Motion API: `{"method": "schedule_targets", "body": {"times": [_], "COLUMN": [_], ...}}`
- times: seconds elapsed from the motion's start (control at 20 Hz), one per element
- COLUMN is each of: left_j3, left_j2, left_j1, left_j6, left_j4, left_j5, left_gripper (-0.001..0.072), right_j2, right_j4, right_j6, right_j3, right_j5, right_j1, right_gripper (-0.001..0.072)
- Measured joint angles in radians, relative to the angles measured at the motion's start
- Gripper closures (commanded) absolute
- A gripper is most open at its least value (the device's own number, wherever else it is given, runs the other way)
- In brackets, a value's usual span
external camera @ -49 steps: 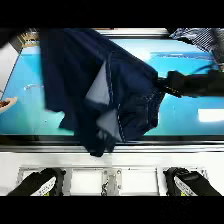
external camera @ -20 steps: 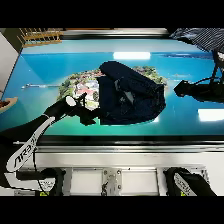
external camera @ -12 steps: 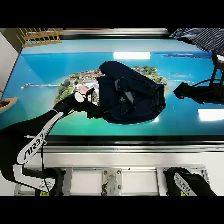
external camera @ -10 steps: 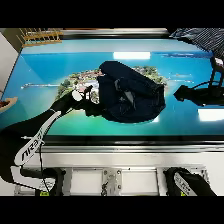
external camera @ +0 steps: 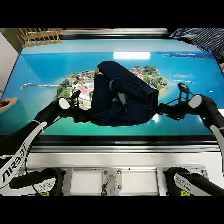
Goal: Fold the clothes and pants, and hang the long-sleeved shirts on hangers.
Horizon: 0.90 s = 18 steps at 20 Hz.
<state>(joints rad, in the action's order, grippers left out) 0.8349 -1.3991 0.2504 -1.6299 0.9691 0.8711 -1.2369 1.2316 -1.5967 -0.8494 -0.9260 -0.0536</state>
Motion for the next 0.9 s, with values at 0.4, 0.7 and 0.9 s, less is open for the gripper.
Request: {"method": "schedule_targets", "body": {"times": [0.4, 0.7, 0.9], "left_j3": [-0.035, 0.076, 0.391], "left_j2": [0.014, 0.154, 0.358], "left_j1": [-0.004, -0.109, -0.217], "left_j6": [0.000, -0.001, 0.001], "left_j4": [0.004, 0.000, -0.037], "left_j5": [-0.009, 0.014, 0.079], "left_gripper": [0.0695, 0.0694, 0.0695], "right_j2": [-0.159, -0.057, 0.116], "right_j4": [-0.081, 0.011, 0.014], "right_j6": [0.019, 0.061, 0.072], "right_j3": [0.012, -0.142, -0.412], "right_j5": [0.180, 0.079, -0.060], "right_j1": [0.090, 0.088, 0.088], "right_gripper": [0.0671, 0.0672, 0.0671]}}
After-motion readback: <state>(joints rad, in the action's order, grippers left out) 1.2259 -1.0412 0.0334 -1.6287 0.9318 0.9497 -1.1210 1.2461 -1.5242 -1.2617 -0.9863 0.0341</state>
